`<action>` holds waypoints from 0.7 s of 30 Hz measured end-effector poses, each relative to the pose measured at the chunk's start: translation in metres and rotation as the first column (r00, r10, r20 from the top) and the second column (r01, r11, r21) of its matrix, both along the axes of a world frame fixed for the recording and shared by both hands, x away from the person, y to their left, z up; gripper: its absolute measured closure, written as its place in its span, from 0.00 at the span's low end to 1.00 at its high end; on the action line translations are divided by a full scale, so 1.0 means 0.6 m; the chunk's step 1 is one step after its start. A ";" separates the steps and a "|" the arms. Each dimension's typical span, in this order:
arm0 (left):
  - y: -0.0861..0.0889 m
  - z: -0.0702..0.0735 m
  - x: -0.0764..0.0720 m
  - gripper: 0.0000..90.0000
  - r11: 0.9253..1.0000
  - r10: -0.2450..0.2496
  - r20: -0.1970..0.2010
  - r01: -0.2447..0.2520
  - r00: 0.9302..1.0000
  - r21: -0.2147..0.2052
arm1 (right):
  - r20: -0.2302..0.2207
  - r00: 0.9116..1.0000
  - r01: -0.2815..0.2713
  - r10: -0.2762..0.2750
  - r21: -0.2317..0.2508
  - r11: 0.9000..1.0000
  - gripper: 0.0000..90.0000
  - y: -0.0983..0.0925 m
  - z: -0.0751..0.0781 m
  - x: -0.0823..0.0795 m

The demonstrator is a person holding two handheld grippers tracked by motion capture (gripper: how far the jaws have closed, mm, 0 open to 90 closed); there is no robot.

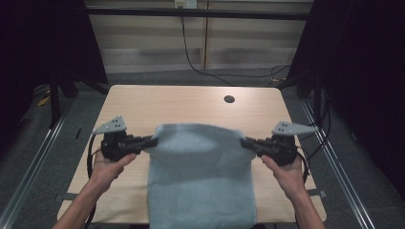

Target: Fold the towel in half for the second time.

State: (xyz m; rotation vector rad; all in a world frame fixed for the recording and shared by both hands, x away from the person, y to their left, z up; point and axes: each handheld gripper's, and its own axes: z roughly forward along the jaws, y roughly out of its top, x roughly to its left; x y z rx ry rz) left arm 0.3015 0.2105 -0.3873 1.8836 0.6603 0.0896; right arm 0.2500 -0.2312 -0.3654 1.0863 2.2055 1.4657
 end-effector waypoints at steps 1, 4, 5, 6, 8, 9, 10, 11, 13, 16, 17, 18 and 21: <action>0.000 0.000 0.000 0.93 1.000 0.000 0.000 0.000 1.000 0.000 | -0.011 1.000 -0.008 0.008 -0.012 1.000 0.96 0.001 -0.009 -0.011; 0.001 -0.029 -0.032 0.93 1.000 -0.029 -0.030 0.029 0.999 0.011 | -0.048 0.999 -0.024 0.024 0.005 1.000 0.96 0.001 -0.037 -0.045; 0.002 -0.038 -0.041 0.93 0.999 -0.042 -0.048 0.042 0.998 0.007 | -0.048 0.999 -0.024 0.024 0.005 1.000 0.96 0.001 -0.037 -0.045; 0.003 -0.048 -0.049 0.93 0.999 -0.053 -0.070 0.053 0.996 0.002 | -0.078 0.996 -0.037 0.038 0.021 0.999 0.96 0.002 -0.059 -0.065; 0.003 -0.067 -0.065 0.93 0.997 -0.066 -0.091 0.069 0.994 0.028 | -0.090 0.995 -0.042 0.041 -0.004 0.999 0.96 0.004 -0.070 -0.076; 0.001 -0.088 -0.081 0.93 0.996 -0.073 -0.123 0.078 0.990 0.035 | -0.122 0.992 -0.048 0.046 -0.015 0.999 0.96 0.006 -0.091 -0.097; 0.001 -0.088 -0.081 0.93 0.996 -0.073 -0.123 0.078 0.990 0.035 | -0.136 0.990 -0.048 0.047 -0.002 0.999 0.96 0.005 -0.104 -0.106; -0.001 -0.100 -0.088 0.93 0.995 -0.087 -0.139 0.093 0.986 0.038 | -0.136 0.990 -0.048 0.047 -0.002 0.999 0.96 0.005 -0.104 -0.106; -0.010 -0.136 -0.099 0.93 0.990 -0.104 -0.192 0.120 0.976 0.077 | -0.208 0.977 -0.048 0.041 -0.028 0.998 0.96 0.010 -0.149 -0.127; -0.026 -0.171 -0.095 0.93 0.981 -0.100 -0.242 0.136 0.965 0.136 | -0.264 0.964 -0.057 0.039 -0.063 0.996 0.96 0.015 -0.187 -0.135; -0.026 -0.171 -0.095 0.93 0.981 -0.100 -0.242 0.136 0.965 0.136 | -0.264 0.964 -0.057 0.039 -0.063 0.996 0.96 0.015 -0.187 -0.135; -0.031 -0.178 -0.090 0.93 0.973 -0.106 -0.236 0.150 0.966 0.176 | -0.282 0.959 -0.051 0.029 -0.072 0.996 0.96 0.016 -0.196 -0.134; -0.040 -0.182 -0.067 0.93 0.976 -0.079 -0.243 0.125 0.967 0.178 | -0.302 0.953 -0.025 -0.014 -0.126 0.992 0.96 0.014 -0.212 -0.109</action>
